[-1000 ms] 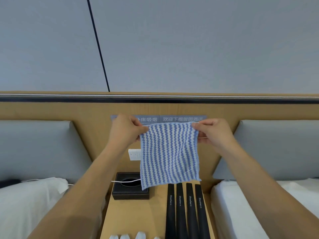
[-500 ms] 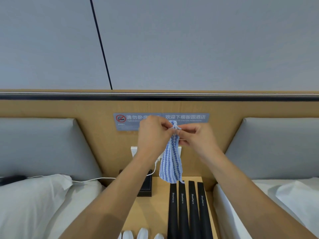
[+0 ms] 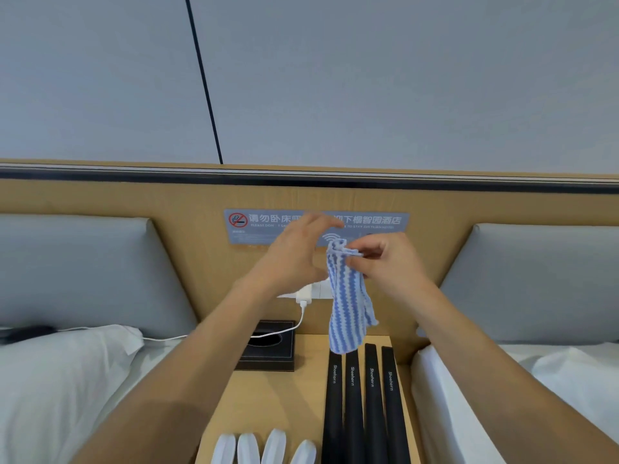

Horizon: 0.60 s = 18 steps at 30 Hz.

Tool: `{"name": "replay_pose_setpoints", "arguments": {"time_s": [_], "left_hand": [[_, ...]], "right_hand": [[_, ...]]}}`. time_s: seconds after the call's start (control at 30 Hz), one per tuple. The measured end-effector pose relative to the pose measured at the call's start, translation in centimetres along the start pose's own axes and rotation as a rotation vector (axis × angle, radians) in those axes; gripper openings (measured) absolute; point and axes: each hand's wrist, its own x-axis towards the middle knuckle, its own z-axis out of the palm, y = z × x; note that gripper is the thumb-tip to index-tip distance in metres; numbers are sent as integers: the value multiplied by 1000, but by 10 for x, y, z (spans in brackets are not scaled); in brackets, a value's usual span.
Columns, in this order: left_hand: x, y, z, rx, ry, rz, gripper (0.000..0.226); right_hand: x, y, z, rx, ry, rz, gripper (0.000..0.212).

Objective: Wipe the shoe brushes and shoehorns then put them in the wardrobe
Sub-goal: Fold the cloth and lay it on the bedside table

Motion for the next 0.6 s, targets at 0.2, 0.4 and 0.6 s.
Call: {"name": "replay_pose_setpoints", "arguments": {"time_s": [0.2, 0.4, 0.6], "left_hand": [[-9, -35, 13, 165, -188, 59, 47], [-32, -62, 14, 183, -165, -40, 28], [-61, -84, 34, 142, -175, -127, 18]], "right_hand": [[-7, 5, -6, 23, -188, -56, 29], [-13, 29, 7, 43, -211, 46, 17], [-13, 57, 43, 20, -241, 119, 28]]}}
